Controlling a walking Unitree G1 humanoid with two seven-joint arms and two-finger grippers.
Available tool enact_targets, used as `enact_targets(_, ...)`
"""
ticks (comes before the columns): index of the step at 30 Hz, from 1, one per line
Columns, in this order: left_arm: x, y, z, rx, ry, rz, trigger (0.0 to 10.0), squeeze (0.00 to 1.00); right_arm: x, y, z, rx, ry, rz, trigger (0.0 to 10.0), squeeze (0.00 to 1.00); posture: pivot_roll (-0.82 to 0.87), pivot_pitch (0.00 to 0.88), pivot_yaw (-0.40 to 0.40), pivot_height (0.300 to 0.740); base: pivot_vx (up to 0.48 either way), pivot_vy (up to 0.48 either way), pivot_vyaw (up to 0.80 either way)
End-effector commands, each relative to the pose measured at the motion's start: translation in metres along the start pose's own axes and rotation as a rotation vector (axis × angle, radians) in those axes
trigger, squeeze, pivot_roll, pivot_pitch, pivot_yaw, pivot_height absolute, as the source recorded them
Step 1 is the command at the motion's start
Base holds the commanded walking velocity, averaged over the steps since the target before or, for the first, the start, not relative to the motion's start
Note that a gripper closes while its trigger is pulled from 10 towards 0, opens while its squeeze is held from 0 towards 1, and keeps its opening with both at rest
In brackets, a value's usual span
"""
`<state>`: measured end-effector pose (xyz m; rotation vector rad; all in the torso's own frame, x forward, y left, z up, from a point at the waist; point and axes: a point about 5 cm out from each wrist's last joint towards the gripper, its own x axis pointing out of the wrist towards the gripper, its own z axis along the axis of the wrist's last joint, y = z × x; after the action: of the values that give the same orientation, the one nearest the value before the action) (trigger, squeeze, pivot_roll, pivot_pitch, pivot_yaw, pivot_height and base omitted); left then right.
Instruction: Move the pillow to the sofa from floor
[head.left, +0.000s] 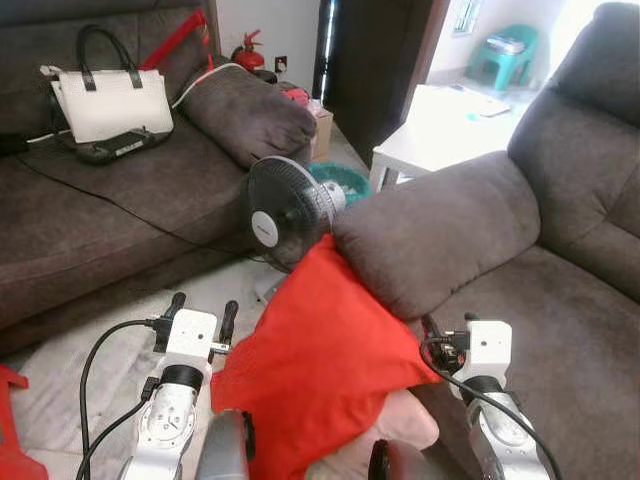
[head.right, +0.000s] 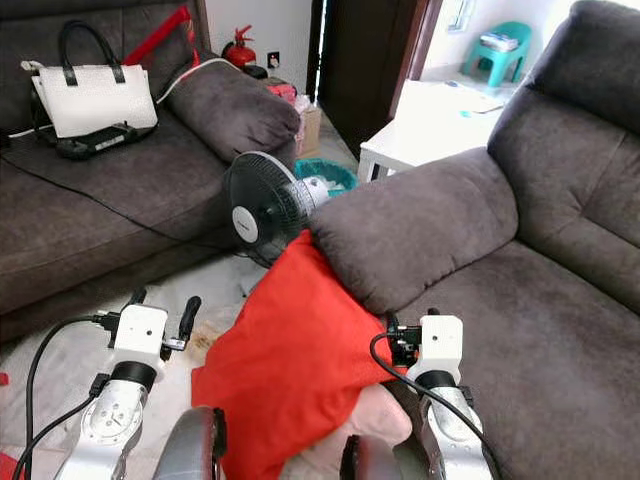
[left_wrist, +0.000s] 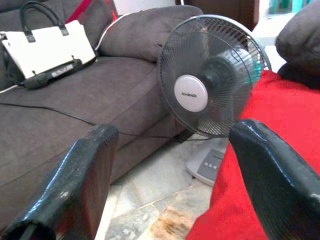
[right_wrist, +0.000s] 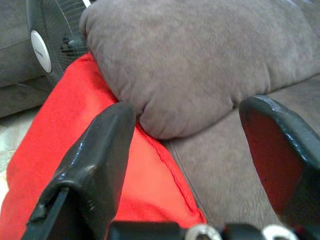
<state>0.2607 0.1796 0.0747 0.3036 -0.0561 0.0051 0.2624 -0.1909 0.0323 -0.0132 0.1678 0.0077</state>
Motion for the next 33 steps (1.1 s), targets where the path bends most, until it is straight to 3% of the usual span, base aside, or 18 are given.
enact_targets(1, 0.0012, -0.0039, 0.003, -0.01, -0.013, -0.017, 10.0, 0.0, -0.0007, -0.003, -0.0011, -0.006, 0.002, -0.004, 10.0, 0.0, 0.13, 0.006, -0.093, 0.537, 0.0, 0.0, 0.0)
enact_targets(15, -0.0003, -0.007, -0.0003, -0.056, 0.013, -0.021, 10.0, 0.0, -0.0017, -0.0105, -0.0052, -0.015, 0.028, -0.025, 10.0, 0.0, 0.13, 0.012, -0.101, 0.537, 0.0, 0.0, 0.0)
enact_targets(30, 0.0007, -0.0058, -0.0013, -0.064, 0.025, -0.028, 10.0, 0.0, -0.0022, -0.0073, -0.0076, -0.041, 0.037, 0.014, 10.0, 0.0, 0.13, 0.011, -0.095, 0.537, 0.0, 0.0, 0.0)
enact_targets(33, 0.0009, -0.0048, -0.0013, -0.059, 0.028, -0.021, 10.0, 0.0, -0.0027, -0.0054, -0.0076, -0.041, 0.032, 0.03, 10.0, 0.0, 0.13, 0.012, -0.095, 0.537, 0.0, 0.0, 0.71)
